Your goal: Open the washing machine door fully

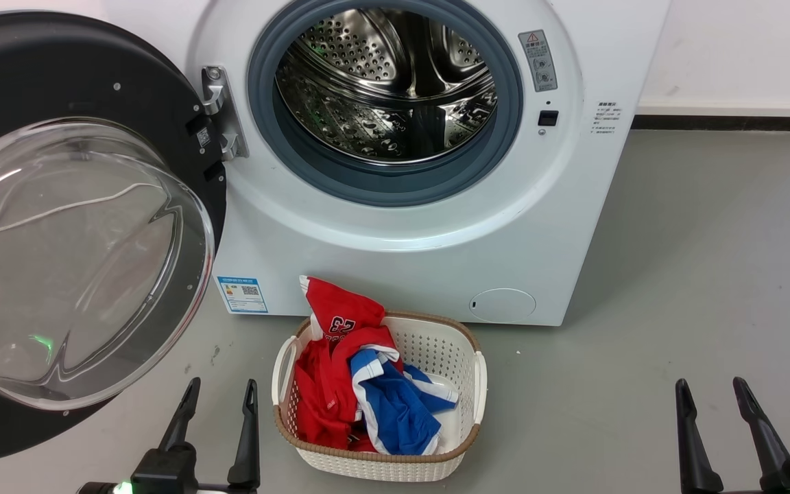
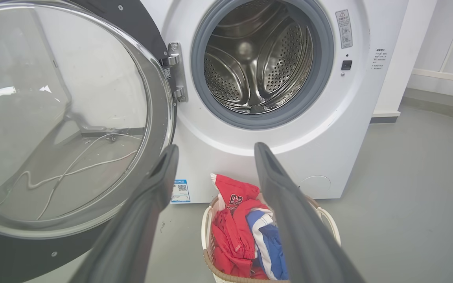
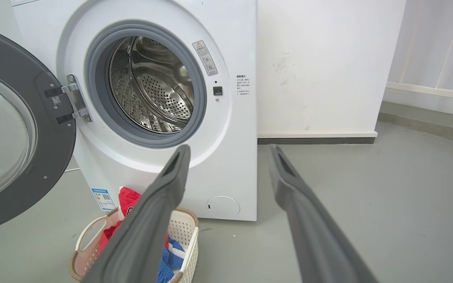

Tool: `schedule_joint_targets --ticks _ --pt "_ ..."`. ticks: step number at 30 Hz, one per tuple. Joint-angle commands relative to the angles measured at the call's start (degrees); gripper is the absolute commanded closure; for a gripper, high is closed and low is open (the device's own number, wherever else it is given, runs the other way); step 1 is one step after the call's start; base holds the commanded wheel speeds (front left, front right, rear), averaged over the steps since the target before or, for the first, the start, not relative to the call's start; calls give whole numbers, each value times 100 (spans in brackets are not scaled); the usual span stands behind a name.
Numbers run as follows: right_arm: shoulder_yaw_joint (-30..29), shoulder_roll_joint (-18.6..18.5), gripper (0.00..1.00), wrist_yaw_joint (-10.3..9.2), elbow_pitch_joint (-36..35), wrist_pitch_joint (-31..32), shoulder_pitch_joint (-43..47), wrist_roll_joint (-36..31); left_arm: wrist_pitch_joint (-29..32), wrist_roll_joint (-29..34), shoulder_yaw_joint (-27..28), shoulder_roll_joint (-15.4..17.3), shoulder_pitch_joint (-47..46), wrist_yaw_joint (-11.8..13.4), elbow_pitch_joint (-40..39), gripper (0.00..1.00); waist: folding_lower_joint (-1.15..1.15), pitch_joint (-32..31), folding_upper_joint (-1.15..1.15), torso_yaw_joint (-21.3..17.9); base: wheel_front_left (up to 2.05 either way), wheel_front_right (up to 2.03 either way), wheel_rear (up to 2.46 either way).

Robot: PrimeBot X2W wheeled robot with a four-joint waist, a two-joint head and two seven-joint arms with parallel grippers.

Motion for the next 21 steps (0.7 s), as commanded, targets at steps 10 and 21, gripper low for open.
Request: schedule_joint_targets --ticks 10,21 --pt "17 6 0 1 18 -10 31 11 15 7 5 -15 27 56 24 0 0 14 0 1 0 0 0" --pt "48 -6 100 1 250 51 -19 298 88 -289 30 -30 -6 8 304 100 0 23 0 1 0 0 0"
